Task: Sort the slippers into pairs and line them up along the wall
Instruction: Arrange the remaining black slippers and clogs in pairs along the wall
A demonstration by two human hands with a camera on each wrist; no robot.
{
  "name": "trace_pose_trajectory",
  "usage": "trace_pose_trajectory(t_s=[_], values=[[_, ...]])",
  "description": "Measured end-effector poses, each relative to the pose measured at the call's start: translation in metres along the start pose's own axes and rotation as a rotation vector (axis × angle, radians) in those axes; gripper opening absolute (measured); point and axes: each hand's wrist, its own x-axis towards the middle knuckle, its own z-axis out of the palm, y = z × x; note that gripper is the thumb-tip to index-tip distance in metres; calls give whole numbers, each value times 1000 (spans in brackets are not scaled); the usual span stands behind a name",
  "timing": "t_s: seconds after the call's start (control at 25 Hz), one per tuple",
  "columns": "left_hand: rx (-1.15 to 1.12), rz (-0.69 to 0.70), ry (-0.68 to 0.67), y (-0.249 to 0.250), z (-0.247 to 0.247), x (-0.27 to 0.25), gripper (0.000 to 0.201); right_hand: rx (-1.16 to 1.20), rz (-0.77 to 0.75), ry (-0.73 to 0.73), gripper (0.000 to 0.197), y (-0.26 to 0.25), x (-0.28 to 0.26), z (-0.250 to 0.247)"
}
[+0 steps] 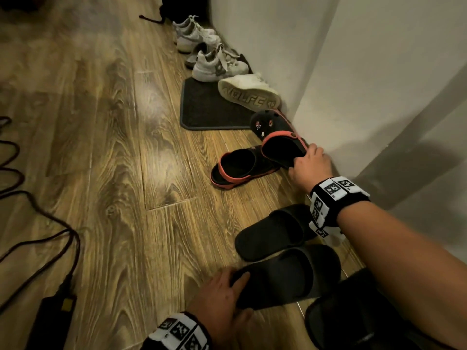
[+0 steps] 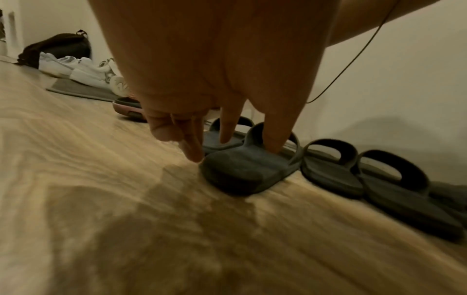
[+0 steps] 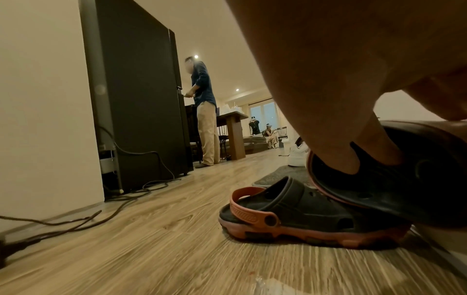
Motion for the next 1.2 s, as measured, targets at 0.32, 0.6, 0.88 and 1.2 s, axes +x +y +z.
trace_pose_trajectory(t_s=[0.32,0.6,0.88,1.2], values=[[-34,-71,91,-36,-3,-5,76,113,-81,1,54,-11,-30,-15],[-157,-194,152,-63,-23,19,59,563,-222,-350,73,-66,-110,-2],[-355,-339,262,-102,-50,28,36,632,-446,-340,47,-71,-110,22],[-368,-261,310,-110,-77,39,26,354,-381,140,37,-40,-116,16]])
